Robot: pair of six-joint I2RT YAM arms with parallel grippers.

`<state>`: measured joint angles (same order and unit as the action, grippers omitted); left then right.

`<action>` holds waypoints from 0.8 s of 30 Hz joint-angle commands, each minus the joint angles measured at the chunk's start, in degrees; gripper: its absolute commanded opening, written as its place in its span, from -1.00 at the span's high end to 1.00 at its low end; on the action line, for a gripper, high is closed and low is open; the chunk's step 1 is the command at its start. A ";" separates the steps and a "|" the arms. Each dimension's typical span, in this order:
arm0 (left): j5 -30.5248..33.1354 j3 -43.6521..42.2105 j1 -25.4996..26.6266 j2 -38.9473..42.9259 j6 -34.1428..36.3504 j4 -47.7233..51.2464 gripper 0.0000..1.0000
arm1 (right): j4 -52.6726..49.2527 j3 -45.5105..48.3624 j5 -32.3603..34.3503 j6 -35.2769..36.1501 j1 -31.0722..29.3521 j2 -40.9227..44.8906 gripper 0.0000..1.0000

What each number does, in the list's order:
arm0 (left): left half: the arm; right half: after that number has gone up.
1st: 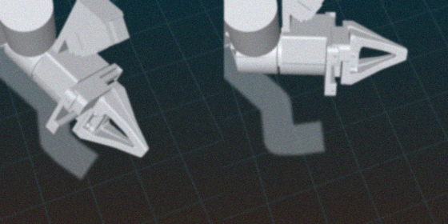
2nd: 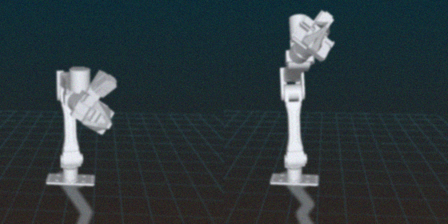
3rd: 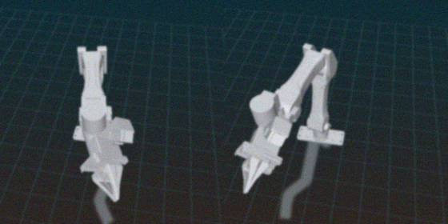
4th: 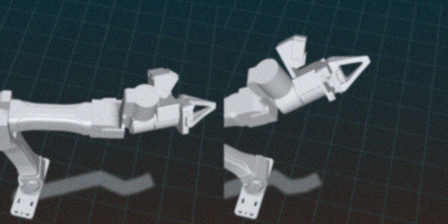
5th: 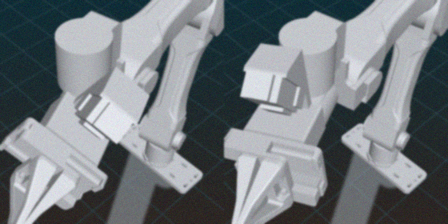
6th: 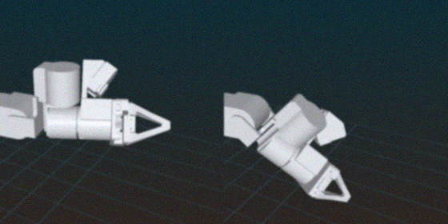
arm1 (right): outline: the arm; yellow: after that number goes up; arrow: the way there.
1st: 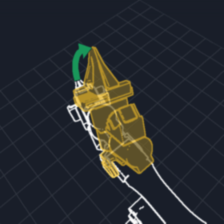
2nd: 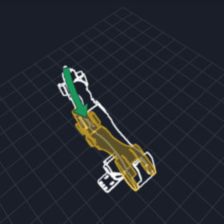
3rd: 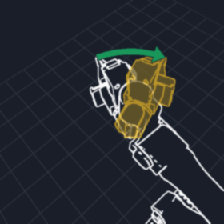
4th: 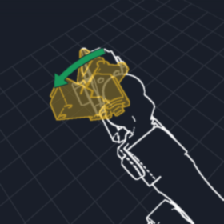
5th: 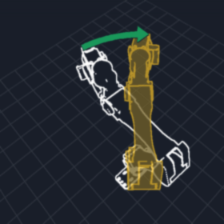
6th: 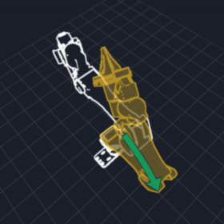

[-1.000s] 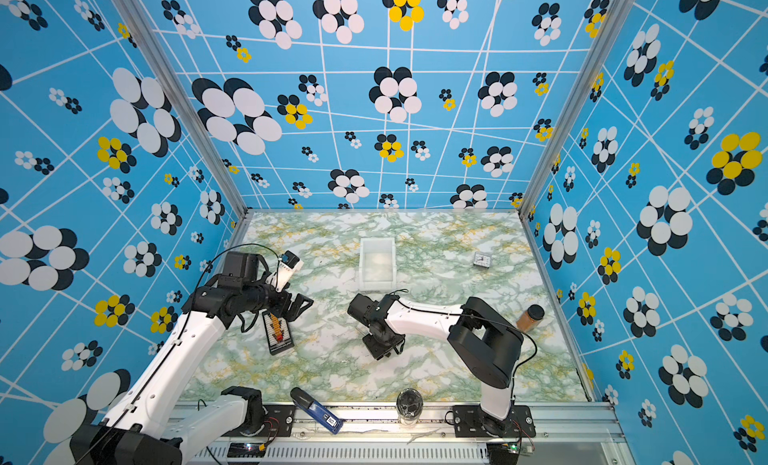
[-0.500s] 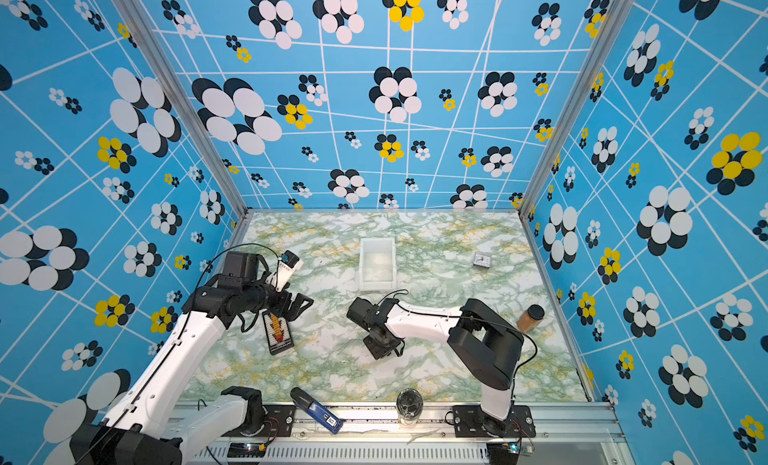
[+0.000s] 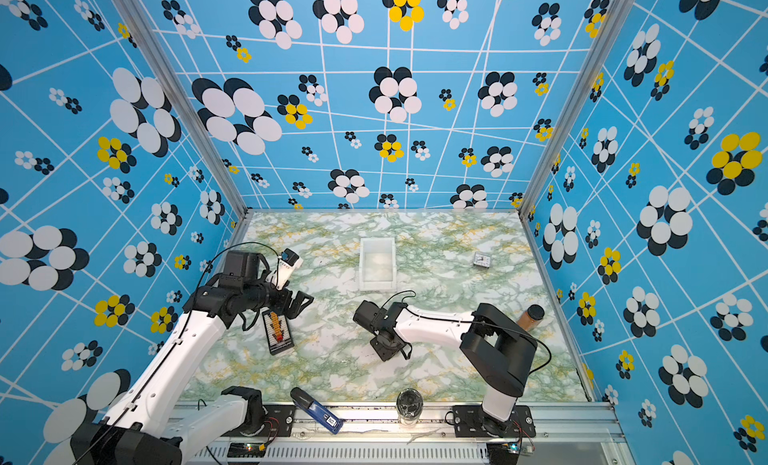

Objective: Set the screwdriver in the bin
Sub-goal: 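Lift the screwdriver with the right gripper and carry it over the white bin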

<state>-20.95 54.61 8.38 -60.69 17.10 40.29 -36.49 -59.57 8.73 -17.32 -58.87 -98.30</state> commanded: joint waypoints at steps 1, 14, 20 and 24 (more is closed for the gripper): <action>1.66 2.68 0.32 -0.29 -1.50 -1.14 -0.99 | 0.97 0.71 0.95 1.65 -0.15 3.14 0.63; 4.03 4.33 0.29 -0.31 -3.43 -2.19 -0.99 | -1.39 -1.34 0.72 4.14 -0.18 6.47 0.62; 5.53 5.59 0.32 0.21 -3.54 -1.62 -0.99 | -3.23 -3.82 1.07 5.57 -0.10 8.42 0.62; 5.47 6.63 0.26 1.24 -2.64 -0.31 -0.98 | -4.84 -5.60 1.79 6.48 0.16 9.07 0.63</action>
<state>-15.90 59.31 8.38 -60.60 14.17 38.83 -38.68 -63.00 8.97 -12.34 -58.85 -90.76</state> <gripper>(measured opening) 0.992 0.194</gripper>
